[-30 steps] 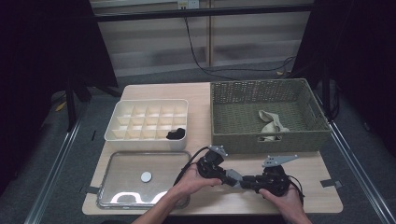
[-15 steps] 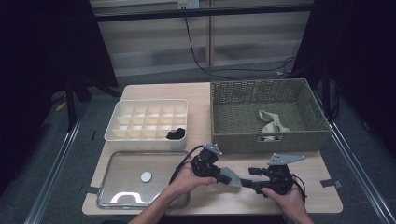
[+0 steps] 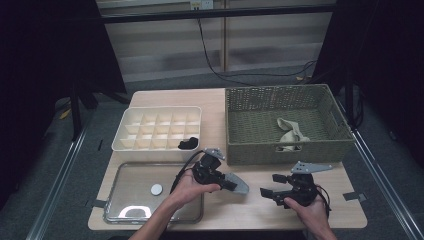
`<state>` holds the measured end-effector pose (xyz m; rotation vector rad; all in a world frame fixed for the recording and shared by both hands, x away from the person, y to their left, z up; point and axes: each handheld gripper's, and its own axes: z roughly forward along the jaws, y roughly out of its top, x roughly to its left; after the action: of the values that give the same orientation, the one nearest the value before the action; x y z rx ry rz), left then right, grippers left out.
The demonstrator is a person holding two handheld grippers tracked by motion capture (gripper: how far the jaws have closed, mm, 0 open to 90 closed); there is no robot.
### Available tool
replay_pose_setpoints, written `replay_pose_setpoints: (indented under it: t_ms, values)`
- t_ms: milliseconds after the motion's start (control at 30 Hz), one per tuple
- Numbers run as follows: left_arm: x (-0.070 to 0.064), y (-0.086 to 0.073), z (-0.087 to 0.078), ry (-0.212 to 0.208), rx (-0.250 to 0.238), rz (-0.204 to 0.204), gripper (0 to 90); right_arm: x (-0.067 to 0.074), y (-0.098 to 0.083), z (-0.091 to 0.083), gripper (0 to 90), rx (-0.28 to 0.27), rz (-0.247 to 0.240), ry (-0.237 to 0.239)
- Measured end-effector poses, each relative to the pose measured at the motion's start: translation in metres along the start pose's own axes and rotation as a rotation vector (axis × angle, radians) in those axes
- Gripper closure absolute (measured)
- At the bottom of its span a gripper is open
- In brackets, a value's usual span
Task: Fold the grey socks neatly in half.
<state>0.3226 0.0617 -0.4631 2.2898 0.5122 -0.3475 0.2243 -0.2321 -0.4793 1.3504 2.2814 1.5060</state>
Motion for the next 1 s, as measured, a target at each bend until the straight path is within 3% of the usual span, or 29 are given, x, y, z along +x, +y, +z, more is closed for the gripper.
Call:
replay_pose_setpoints:
  t_ms: [167, 233, 300, 467, 700, 867, 1000]
  values:
    - [0.004, -0.001, -0.013, 0.009, -0.034, -0.02, 64.1, -0.002, 0.0, -0.002, 16.4, -0.007, 0.018, 0.01]
    - [0.005, -0.002, -0.017, 0.018, -0.023, -0.023, 64.2, -0.003, 0.0, -0.002, 16.0, -0.014, 0.023, 0.01]
    - [0.005, -0.002, -0.022, 0.043, -0.001, -0.006, 64.2, -0.003, 0.0, -0.003, 15.6, -0.019, 0.026, 0.011]
    - [0.003, -0.002, -0.037, 0.06, -0.01, 0.014, 64.2, -0.004, 0.0, -0.004, 13.1, -0.026, 0.031, 0.011]
    - [0.009, -0.006, -0.055, 0.075, -0.028, -0.032, 64.2, -0.004, -0.001, -0.003, 9.0, -0.018, 0.011, 0.022]
    - [0.014, -0.006, -0.072, 0.105, -0.029, -0.03, 64.2, -0.004, -0.001, -0.001, 8.4, -0.009, 0.01, 0.025]
    - [0.016, -0.006, -0.086, 0.114, -0.06, -0.031, 64.1, -0.005, -0.001, -0.001, 8.9, -0.001, 0.01, -0.006]
